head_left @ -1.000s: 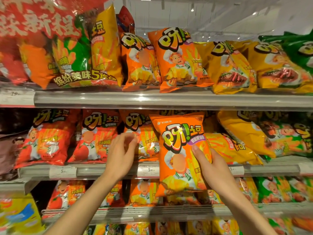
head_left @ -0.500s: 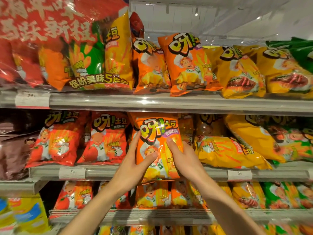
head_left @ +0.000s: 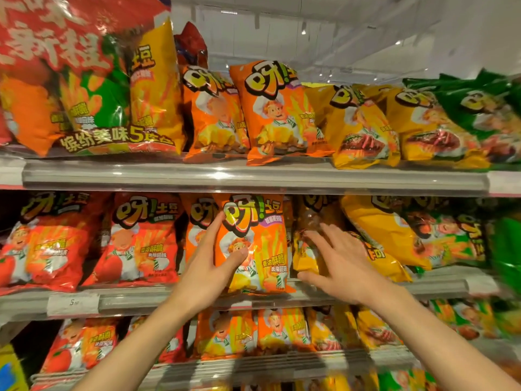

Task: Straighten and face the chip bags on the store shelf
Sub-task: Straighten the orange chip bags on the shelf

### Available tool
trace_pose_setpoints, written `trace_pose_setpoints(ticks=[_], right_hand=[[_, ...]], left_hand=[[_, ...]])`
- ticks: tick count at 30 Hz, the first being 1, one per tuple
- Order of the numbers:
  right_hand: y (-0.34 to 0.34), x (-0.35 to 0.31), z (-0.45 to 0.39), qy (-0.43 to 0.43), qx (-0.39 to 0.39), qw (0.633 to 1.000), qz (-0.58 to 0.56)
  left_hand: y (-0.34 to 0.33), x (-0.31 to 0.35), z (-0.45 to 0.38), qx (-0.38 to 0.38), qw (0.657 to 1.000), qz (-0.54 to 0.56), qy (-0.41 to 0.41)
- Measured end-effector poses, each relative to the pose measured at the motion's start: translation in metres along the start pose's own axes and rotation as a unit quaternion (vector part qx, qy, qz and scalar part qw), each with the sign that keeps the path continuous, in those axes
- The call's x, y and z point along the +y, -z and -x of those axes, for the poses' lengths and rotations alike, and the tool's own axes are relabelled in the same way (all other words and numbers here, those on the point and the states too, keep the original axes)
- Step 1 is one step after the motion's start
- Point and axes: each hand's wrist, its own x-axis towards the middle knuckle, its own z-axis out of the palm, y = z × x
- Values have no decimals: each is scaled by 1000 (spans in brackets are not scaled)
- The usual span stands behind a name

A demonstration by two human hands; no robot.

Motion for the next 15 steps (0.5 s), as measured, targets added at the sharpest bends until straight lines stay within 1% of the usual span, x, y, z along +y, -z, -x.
trace_pose_setpoints(ticks=[2, 5, 10, 15], right_hand=[[-17, 3, -7, 7, -12, 1000, 6], [-30, 8, -13, 19, 26, 999, -5], [-30, 28, -10, 54, 51, 997, -6], [-25, 48, -3, 74, 71, 994, -45]], left_hand=[[-2, 1, -1, -6, 1000, -8, 1], [-4, 3, -1, 2, 1000, -13, -2], [-12, 5, -5, 10, 1000, -27, -7], [-30, 11, -11, 0, 999, -41, -11]])
